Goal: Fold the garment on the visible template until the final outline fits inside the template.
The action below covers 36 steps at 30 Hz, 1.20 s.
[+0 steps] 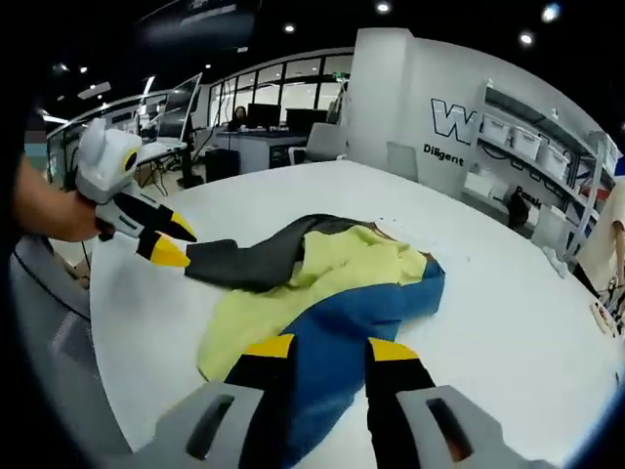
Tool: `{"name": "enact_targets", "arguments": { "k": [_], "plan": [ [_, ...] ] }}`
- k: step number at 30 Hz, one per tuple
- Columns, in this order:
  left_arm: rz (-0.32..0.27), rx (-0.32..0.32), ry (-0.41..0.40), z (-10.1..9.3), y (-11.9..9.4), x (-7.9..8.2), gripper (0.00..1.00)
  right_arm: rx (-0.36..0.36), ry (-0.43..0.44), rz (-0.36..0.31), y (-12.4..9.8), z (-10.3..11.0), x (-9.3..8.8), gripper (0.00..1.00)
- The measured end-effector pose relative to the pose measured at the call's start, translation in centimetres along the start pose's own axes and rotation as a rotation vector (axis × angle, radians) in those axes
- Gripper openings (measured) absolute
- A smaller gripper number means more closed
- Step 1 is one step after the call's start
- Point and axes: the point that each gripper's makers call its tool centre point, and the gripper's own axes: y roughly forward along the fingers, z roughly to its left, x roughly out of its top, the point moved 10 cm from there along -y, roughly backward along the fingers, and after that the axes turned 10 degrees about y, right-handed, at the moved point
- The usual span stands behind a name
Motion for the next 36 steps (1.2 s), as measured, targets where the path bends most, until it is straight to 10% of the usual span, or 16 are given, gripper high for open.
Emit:
{"name": "enact_targets", "arguments": {
  "k": [26,36],
  "plan": [
    [0.126,-0.054,0.043,-0.7,1.8,-2.3,0.22,0.267,-0.258,0.22,-1.1,5.6,-5.2,0.22],
    [0.128,-0.052,0.011,-0.4,1.9,-2.3,0.2,0.29,-0.207,0.258,0.7,6.1,-5.5,0.17]
  ]
}}
